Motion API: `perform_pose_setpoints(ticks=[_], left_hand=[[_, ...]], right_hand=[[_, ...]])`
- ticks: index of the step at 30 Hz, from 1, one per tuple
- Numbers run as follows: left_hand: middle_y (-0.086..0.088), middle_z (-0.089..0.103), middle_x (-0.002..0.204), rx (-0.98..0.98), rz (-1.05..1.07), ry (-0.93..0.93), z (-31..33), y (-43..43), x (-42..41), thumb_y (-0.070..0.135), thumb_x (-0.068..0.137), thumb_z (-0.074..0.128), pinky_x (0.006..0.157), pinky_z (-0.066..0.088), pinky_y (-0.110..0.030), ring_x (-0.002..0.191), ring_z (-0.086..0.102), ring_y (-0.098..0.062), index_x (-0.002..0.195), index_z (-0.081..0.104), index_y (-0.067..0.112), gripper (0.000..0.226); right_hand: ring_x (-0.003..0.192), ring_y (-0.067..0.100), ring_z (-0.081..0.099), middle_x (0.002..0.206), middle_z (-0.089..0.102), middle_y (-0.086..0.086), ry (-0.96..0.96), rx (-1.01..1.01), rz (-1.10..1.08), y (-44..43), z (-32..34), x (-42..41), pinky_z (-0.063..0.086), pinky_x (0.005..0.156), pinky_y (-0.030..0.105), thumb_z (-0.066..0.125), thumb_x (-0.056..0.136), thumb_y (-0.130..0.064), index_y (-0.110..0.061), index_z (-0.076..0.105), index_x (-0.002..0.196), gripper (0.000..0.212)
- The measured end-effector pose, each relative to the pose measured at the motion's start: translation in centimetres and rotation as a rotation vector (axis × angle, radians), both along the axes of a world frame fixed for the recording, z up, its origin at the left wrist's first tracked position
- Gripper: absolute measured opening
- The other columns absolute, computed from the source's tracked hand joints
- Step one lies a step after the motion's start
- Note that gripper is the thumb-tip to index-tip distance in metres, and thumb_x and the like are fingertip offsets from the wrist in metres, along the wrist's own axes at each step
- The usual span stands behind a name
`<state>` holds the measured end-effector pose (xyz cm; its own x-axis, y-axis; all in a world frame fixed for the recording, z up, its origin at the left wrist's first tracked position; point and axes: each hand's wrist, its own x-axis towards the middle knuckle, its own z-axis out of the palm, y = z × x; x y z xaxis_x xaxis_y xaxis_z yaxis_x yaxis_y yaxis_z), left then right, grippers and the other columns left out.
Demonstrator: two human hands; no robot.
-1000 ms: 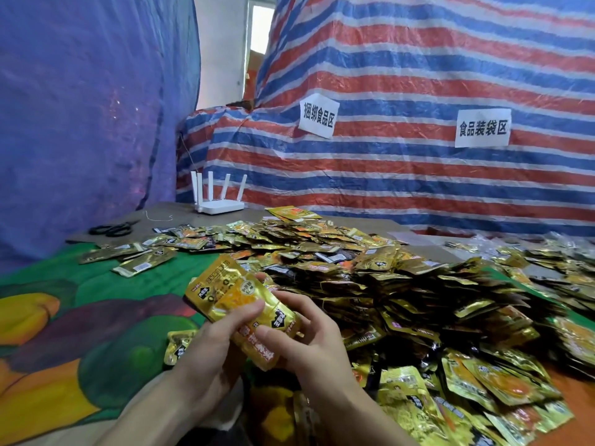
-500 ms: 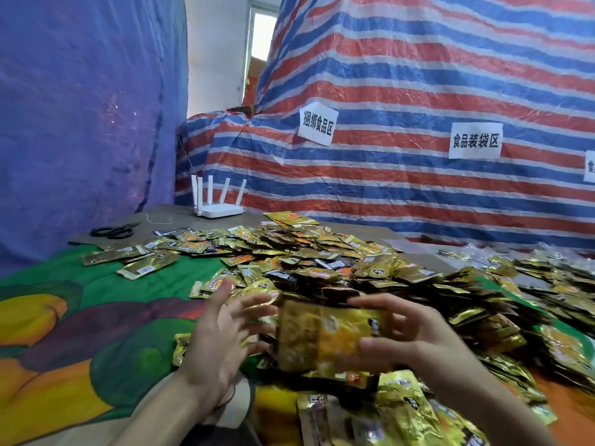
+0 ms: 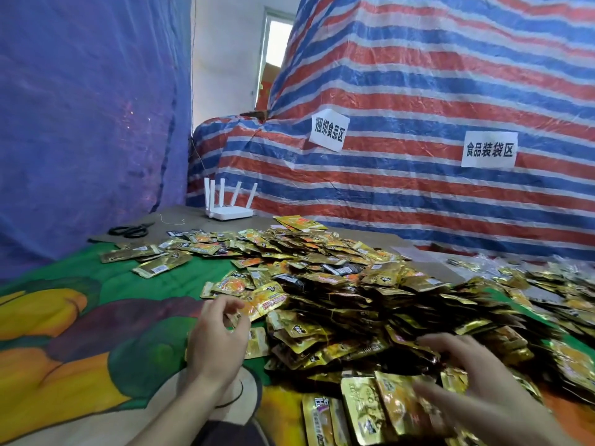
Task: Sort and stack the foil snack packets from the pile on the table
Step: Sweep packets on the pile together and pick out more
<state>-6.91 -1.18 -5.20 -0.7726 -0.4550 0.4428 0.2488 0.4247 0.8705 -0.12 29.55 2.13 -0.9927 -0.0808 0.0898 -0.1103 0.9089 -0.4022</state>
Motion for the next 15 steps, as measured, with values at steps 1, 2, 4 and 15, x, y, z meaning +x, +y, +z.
perform_pose_setpoints(ticks=[1, 2, 4, 15], left_hand=[[0.021, 0.050, 0.096, -0.008, 0.011, -0.009, 0.2, 0.0, -0.1, 0.010, 0.090, 0.067, 0.081, 0.051, -0.044, 0.084, 0.058, -0.021, 0.088, 0.062, 0.023, 0.014], [0.020, 0.050, 0.098, -0.020, 0.003, -0.027, 0.5, 0.0, -0.3, 0.011, 0.090, 0.066, 0.080, 0.051, -0.042, 0.085, 0.057, -0.020, 0.089, 0.061, 0.024, 0.014], [0.010, 0.057, 0.100, -0.047, -0.052, -0.091, 1.4, 0.0, -1.0, 0.013, 0.091, 0.065, 0.080, 0.050, -0.039, 0.087, 0.057, -0.017, 0.090, 0.060, 0.024, 0.012], [-0.006, 0.050, 0.133, -0.630, -0.346, -0.443, 4.1, -2.6, -11.0, 0.023, 0.081, 0.074, 0.098, 0.052, -0.043, 0.116, 0.054, -0.021, 0.130, 0.052, 0.022, 0.053]], right_hand=[[0.119, 0.004, 0.045, 0.124, 0.046, -0.024, 0.060, -0.005, 0.015, -0.4, 0.6, -0.3, 0.040, 0.109, 0.038, 0.073, 0.082, -0.053, -0.056, 0.042, 0.118, 0.047], [0.117, 0.003, 0.047, 0.121, 0.049, -0.025, 0.137, -0.025, 0.037, -0.8, 1.3, -0.9, 0.043, 0.105, 0.037, 0.073, 0.084, -0.050, -0.053, 0.048, 0.118, 0.042], [0.108, -0.002, 0.052, 0.112, 0.055, -0.026, 0.300, -0.077, 0.098, -2.1, 2.6, -2.5, 0.046, 0.092, 0.024, 0.072, 0.088, -0.040, -0.043, 0.062, 0.116, 0.030], [0.084, 0.008, 0.067, 0.108, 0.075, 0.004, 0.314, 0.070, 0.267, -9.6, 7.1, -20.2, 0.051, 0.064, 0.014, 0.063, 0.088, 0.004, -0.015, 0.077, 0.107, 0.030]])
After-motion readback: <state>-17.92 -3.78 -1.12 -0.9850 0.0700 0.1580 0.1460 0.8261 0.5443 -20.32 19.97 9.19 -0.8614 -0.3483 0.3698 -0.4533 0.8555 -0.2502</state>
